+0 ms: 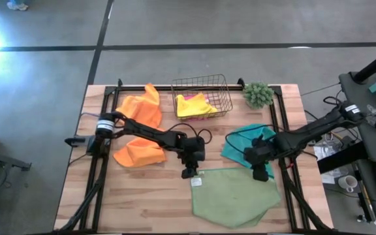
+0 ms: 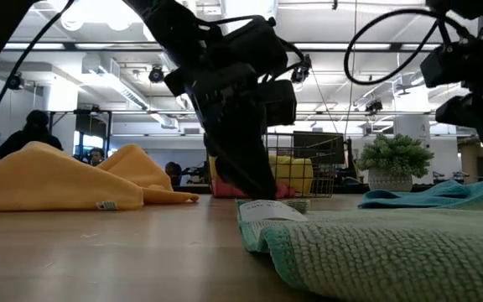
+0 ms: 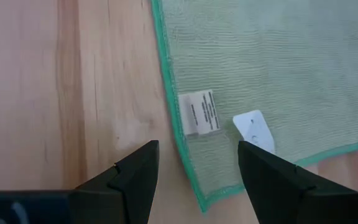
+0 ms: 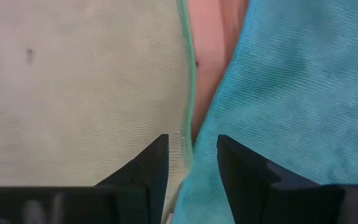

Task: Fold microfiber towels
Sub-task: Fold the green microfiber cloth

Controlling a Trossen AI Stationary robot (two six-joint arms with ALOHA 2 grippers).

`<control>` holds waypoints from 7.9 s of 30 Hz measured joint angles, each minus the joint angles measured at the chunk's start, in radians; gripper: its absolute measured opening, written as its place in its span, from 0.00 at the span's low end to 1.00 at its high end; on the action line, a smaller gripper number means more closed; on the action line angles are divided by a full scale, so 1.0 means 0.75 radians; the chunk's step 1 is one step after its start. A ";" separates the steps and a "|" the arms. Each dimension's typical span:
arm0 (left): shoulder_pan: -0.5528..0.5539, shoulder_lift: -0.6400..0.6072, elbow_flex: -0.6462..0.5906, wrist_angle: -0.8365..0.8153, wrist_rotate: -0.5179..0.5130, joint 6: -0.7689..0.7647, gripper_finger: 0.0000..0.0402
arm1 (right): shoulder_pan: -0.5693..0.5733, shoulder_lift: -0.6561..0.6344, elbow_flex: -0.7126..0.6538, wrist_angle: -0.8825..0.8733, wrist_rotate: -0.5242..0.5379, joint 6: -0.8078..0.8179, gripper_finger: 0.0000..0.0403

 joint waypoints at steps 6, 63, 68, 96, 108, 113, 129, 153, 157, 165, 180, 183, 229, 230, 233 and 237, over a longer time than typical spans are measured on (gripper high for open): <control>-0.002 0.034 0.010 0.021 0.007 -0.034 0.51 | -0.014 0.100 -0.001 0.027 -0.060 -0.062 0.32; -0.029 0.044 -0.007 0.075 0.089 -0.130 0.02 | -0.069 0.434 0.052 0.172 -0.265 -0.137 0.21; -0.028 0.044 -0.007 0.067 0.088 -0.126 0.00 | -0.069 0.434 0.054 0.159 -0.265 -0.137 0.21; -0.027 -0.032 0.001 -0.062 0.022 0.030 0.00 | -0.075 0.445 0.156 0.012 -0.194 -0.125 0.34; -0.026 -0.032 0.001 -0.066 0.022 0.031 0.00 | -0.074 0.559 0.128 0.024 -0.241 -0.126 0.12; -0.026 -0.032 0.001 -0.077 0.008 0.041 0.00 | -0.074 0.551 0.151 0.023 -0.256 -0.123 0.03; -0.028 -0.363 0.007 -0.426 -0.118 0.122 0.00 | -0.041 0.449 0.503 -0.214 -0.183 0.084 0.02; -0.037 -1.077 0.033 -0.725 -0.567 0.109 0.00 | 0.130 0.472 1.409 -0.814 0.470 0.341 0.02; -0.037 -1.122 0.057 -0.754 -0.569 0.111 0.00 | 0.130 0.494 1.542 -0.854 0.462 0.340 0.02; -0.038 -1.138 0.234 -0.844 -0.571 0.184 0.00 | 0.127 0.557 1.917 -0.909 0.467 0.250 0.02; -0.038 -1.135 0.502 -1.122 -0.460 0.011 0.00 | 0.130 0.790 2.204 -0.919 0.185 0.258 0.02; -0.044 -1.128 0.502 -1.133 -0.312 -0.067 0.00 | 0.132 0.840 2.229 -0.922 0.100 0.259 0.02; -0.373 -0.964 0.498 -1.072 -0.129 -0.680 0.00 | 0.306 0.934 2.263 -1.029 0.122 0.444 0.02; -0.349 -0.957 0.497 -1.118 -0.168 -0.653 0.00 | 0.294 0.934 2.263 -1.029 0.142 0.424 0.02; -0.296 -0.922 0.493 -1.288 -0.295 -0.599 0.00 | 0.249 0.934 2.241 -1.037 0.169 0.422 0.02; -0.272 -0.880 0.491 -1.381 -0.380 -0.511 0.00 | 0.239 0.934 2.220 -1.034 0.212 0.391 0.02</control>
